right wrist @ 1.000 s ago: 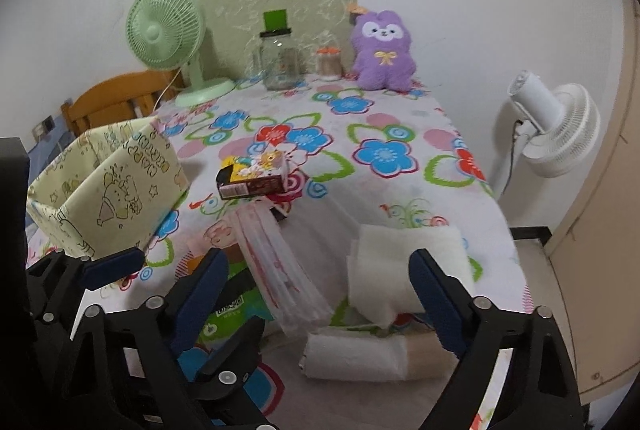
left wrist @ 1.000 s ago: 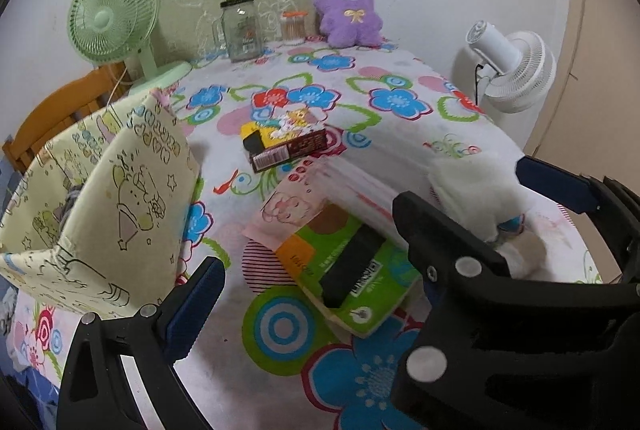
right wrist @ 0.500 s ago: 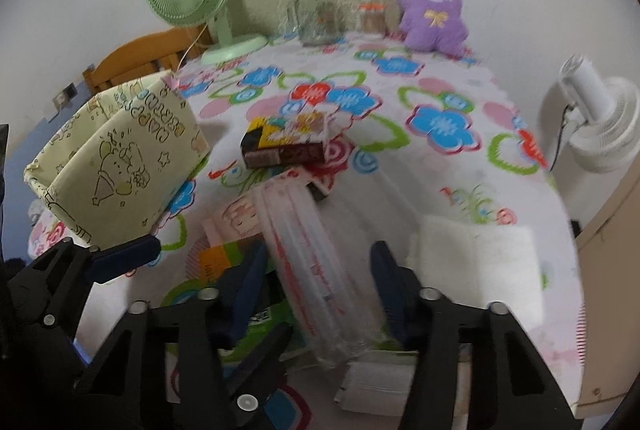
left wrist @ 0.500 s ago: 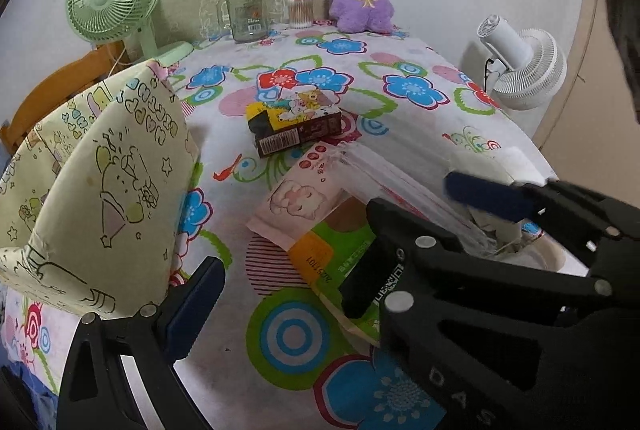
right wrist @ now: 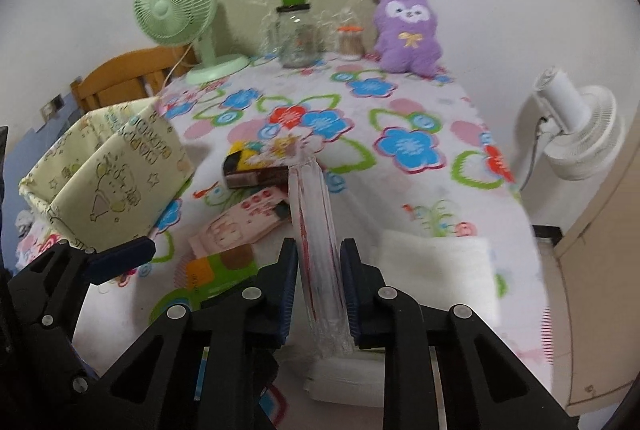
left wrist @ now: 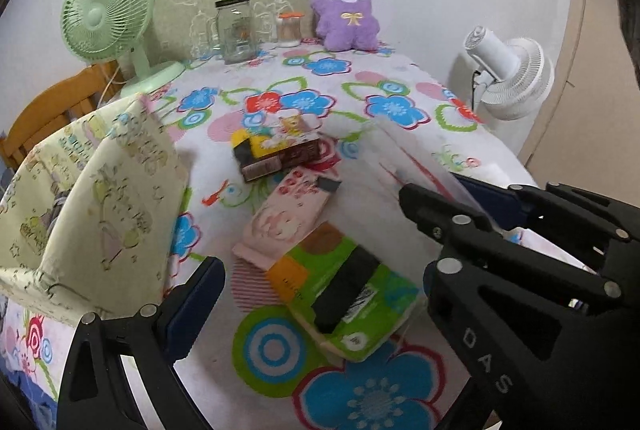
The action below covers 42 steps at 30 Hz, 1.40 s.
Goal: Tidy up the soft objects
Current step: 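Grasp the green tissue pack with the left tool while the right tool holds the sleeve, then carry the tissue pack over the fabric box with the left tool while the right tool holds the sleeve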
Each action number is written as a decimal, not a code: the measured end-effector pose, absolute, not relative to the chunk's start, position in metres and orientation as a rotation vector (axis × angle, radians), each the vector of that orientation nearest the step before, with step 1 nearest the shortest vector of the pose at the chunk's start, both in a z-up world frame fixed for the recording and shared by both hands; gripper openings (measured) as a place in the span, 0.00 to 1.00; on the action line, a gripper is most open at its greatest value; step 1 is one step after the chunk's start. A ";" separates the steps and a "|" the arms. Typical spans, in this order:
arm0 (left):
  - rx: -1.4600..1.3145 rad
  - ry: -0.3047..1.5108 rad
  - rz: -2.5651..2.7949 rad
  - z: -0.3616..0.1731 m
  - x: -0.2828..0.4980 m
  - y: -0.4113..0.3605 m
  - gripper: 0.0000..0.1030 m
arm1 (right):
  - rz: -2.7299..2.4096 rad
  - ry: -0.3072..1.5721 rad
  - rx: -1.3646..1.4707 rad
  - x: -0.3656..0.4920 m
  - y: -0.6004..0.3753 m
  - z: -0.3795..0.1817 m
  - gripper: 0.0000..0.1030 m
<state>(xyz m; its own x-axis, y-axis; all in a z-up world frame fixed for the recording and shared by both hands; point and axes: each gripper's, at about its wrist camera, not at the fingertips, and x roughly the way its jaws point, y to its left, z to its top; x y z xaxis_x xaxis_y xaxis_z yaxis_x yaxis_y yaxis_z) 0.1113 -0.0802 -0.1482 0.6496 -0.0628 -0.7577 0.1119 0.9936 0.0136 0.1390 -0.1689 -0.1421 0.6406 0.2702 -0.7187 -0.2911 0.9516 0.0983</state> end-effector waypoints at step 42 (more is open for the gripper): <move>0.050 0.862 -0.038 -0.131 0.109 -0.078 0.85 | 0.287 0.818 0.059 0.129 -0.176 -0.118 0.24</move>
